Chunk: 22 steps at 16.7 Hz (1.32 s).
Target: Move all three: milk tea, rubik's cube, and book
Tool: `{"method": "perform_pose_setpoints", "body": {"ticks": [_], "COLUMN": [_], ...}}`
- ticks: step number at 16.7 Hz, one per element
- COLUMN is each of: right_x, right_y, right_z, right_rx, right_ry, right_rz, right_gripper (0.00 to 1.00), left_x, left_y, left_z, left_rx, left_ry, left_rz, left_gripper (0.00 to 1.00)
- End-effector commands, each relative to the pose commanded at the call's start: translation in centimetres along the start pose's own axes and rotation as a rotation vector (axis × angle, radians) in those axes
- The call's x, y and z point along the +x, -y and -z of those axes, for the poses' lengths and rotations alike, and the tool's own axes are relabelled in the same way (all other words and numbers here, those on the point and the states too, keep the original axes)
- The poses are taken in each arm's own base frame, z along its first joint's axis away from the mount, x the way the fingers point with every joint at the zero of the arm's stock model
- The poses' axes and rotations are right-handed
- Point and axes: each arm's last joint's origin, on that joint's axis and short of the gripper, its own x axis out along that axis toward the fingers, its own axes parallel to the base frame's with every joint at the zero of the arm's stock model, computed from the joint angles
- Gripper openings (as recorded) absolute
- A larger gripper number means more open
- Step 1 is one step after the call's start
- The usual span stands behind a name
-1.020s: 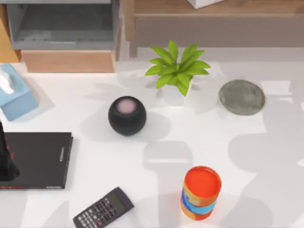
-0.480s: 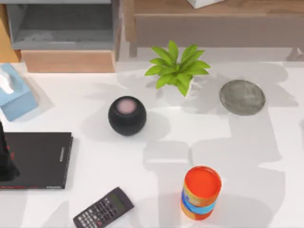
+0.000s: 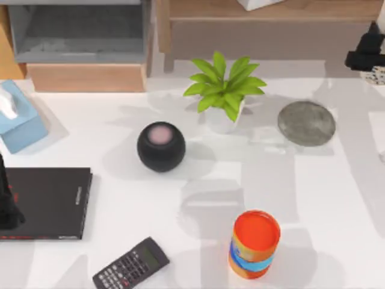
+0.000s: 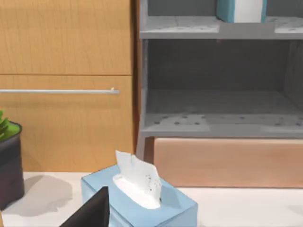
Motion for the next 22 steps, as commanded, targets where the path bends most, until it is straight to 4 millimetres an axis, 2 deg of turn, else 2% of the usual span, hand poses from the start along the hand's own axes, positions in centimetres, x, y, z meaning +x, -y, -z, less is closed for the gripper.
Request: {"method": "perform_pose_setpoints", "body": {"ticks": [4, 7, 15, 19, 22], "right_x": [-1.6, -2.2, -1.7, -1.1, -1.3], "right_y": [-5.9, -7.6, -7.0, -5.8, -5.6], "right_z": [3.3, 4.4, 4.3, 5.2, 5.9], "right_rx": [-0.039, -0.074, -0.046, -0.023, -0.030], "right_ry": [-0.032, -0.037, -0.031, -0.036, -0.031], "right_rz": [-0.104, -0.138, -0.098, -0.024, -0.023], "right_gripper": [0.00, 0.00, 0.00, 0.00, 0.00], "left_x": [0.0, 0.0, 0.0, 0.0, 0.0], "left_y": [0.0, 0.0, 0.0, 0.0, 0.0], "left_z": [0.0, 0.0, 0.0, 0.0, 0.0], "left_rx": [0.000, 0.000, 0.000, 0.000, 0.000], "left_ry": [0.000, 0.000, 0.000, 0.000, 0.000], "left_rz": [0.000, 0.000, 0.000, 0.000, 0.000], "left_gripper": [1.00, 1.00, 1.00, 1.00, 1.00]}}
